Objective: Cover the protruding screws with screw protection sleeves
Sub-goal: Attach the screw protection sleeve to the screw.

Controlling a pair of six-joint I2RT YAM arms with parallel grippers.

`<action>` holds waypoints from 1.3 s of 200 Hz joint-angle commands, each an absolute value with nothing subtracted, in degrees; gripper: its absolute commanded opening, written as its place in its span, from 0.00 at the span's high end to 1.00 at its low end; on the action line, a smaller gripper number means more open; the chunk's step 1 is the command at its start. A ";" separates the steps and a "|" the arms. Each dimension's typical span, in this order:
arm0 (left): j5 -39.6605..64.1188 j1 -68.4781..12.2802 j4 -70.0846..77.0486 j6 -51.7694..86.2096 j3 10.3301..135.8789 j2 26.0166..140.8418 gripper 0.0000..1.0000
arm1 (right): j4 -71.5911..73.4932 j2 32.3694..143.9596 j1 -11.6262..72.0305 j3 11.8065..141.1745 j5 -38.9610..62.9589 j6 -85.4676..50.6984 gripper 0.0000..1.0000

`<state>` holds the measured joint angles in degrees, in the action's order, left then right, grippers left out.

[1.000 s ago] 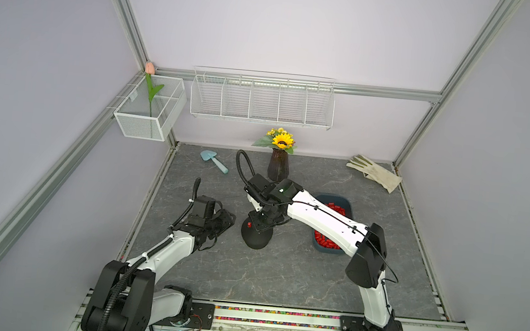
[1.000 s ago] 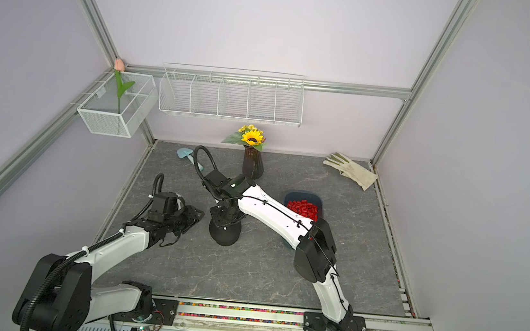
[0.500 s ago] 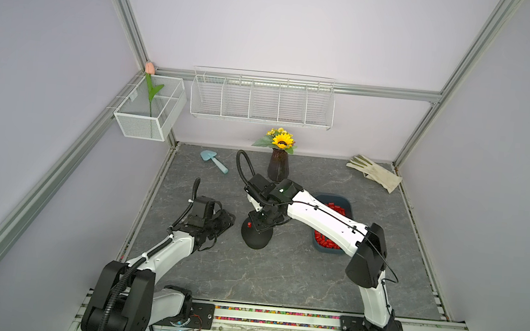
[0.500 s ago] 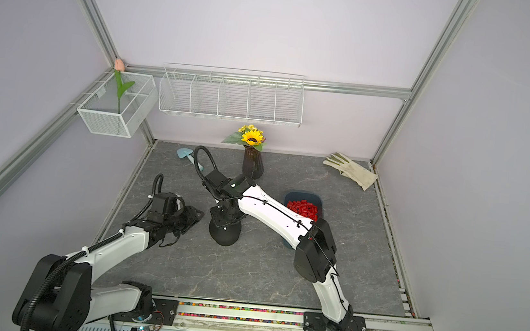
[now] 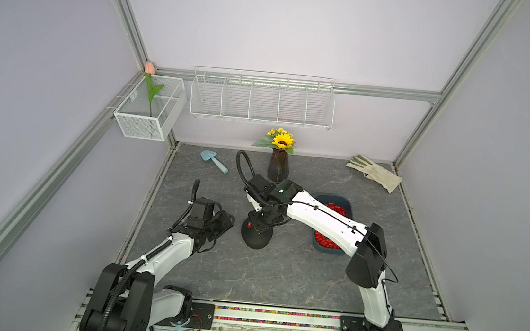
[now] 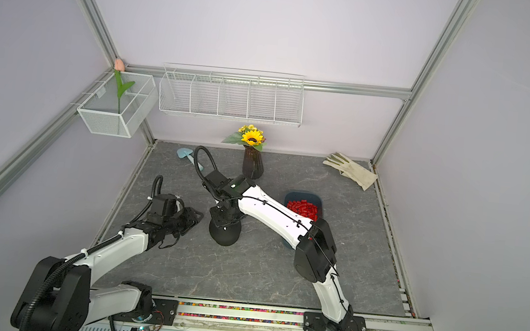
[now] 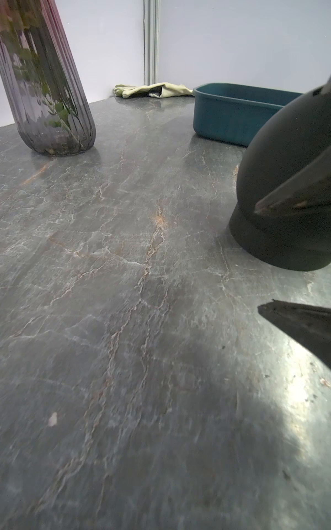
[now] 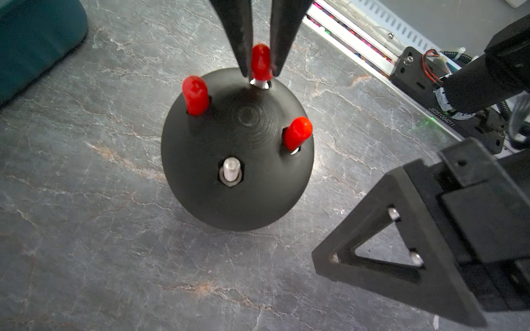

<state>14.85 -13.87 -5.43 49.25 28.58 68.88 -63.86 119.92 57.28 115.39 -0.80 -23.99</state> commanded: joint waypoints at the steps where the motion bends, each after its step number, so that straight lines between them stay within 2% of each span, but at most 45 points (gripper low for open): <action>1: 14.85 -13.62 -4.88 49.83 27.70 67.99 0.49 | -66.77 119.02 58.27 113.29 0.53 -24.07 0.86; 117: 14.72 -13.62 -4.66 50.12 27.33 67.59 0.49 | -65.91 118.01 58.29 110.94 0.10 -24.79 0.86; 260: 14.81 -13.18 -5.09 49.93 27.87 67.41 0.49 | -67.09 121.00 57.79 116.22 -0.11 -23.56 0.86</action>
